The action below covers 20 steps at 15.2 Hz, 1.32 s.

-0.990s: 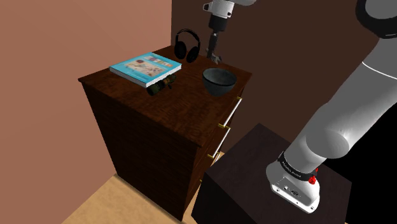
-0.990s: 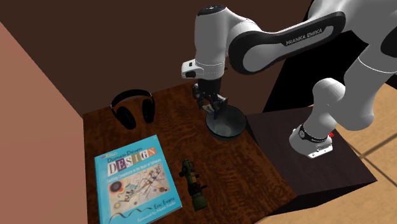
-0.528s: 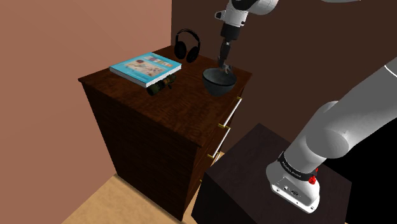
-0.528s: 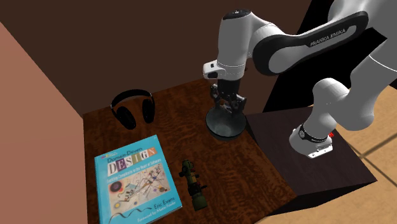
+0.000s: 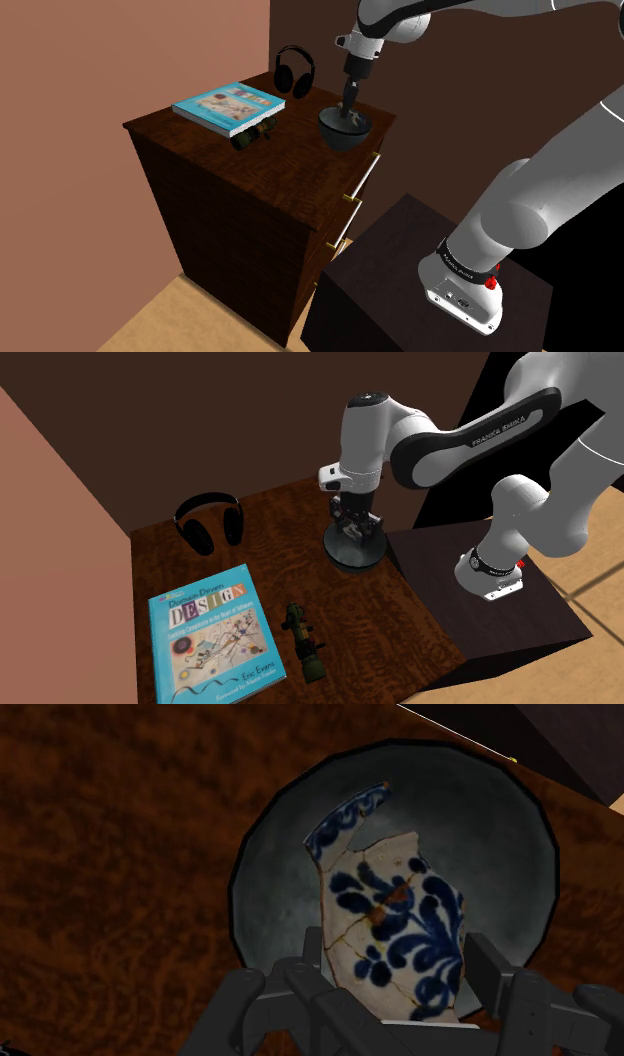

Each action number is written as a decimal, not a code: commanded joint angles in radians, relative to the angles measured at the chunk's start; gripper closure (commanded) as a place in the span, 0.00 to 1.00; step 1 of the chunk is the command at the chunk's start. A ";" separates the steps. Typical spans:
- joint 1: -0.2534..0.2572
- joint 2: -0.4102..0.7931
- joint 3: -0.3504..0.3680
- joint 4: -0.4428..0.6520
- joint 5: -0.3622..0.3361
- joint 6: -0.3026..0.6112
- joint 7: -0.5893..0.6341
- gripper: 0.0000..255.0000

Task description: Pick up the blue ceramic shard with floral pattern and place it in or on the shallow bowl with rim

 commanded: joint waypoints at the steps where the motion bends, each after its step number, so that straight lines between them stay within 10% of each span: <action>1: 0.000 0.002 0.000 -0.012 0.001 0.014 -0.002 1.00; 7: 0.000 0.002 0.000 -0.012 0.001 0.014 -0.002 1.00; 8: 0.000 0.002 0.000 -0.012 0.001 0.014 -0.002 0.00; 20: -0.006 -0.025 -0.006 0.089 -0.010 -0.114 0.004 0.00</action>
